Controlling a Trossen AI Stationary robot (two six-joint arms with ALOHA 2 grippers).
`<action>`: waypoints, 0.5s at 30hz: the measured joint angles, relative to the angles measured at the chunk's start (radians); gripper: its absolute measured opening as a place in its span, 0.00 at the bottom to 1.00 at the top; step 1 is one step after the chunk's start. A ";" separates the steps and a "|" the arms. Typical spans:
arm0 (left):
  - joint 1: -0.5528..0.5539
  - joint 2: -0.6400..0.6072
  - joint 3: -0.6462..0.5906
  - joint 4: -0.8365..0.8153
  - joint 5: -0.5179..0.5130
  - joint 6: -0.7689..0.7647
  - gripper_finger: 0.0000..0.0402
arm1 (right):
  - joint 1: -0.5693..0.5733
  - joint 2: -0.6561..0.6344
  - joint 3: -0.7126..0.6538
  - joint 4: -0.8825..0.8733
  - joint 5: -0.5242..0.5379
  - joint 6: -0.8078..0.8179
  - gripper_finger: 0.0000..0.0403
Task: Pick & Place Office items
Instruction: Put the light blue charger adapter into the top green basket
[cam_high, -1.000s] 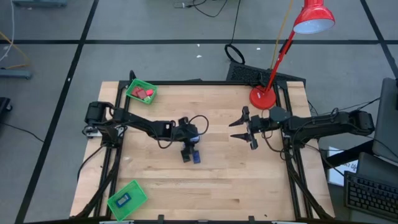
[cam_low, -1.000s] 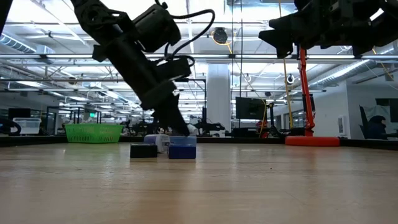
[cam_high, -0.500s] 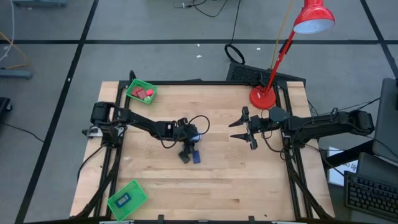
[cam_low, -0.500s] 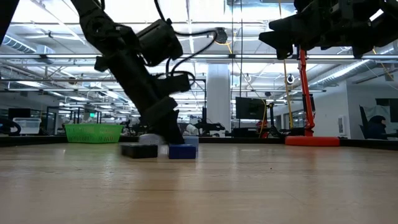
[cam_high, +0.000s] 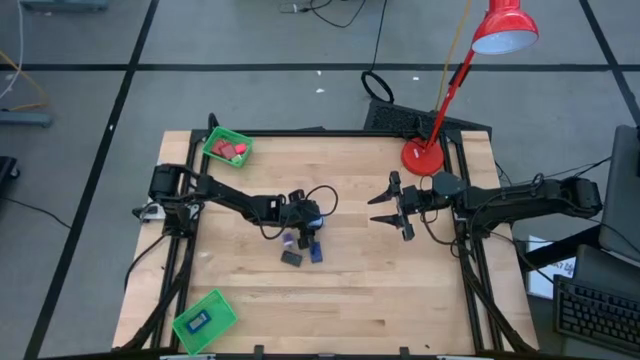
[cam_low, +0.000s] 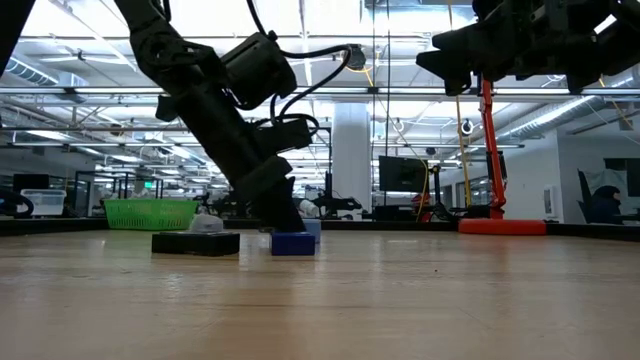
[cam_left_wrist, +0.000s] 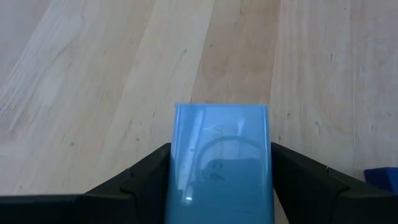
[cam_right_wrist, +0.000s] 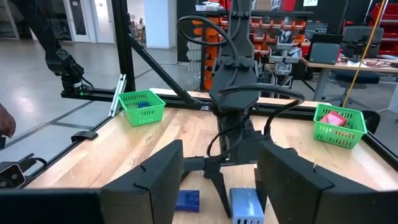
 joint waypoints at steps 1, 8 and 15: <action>0.000 0.000 0.000 0.001 -0.001 0.005 0.64 | 0.000 0.000 0.000 0.000 0.000 -0.001 0.49; 0.000 0.000 0.000 0.002 -0.001 0.014 0.63 | 0.000 0.000 0.000 -0.007 0.000 -0.002 0.49; 0.000 0.000 0.000 0.002 -0.001 0.012 0.63 | 0.000 0.000 0.001 -0.008 0.000 -0.002 0.49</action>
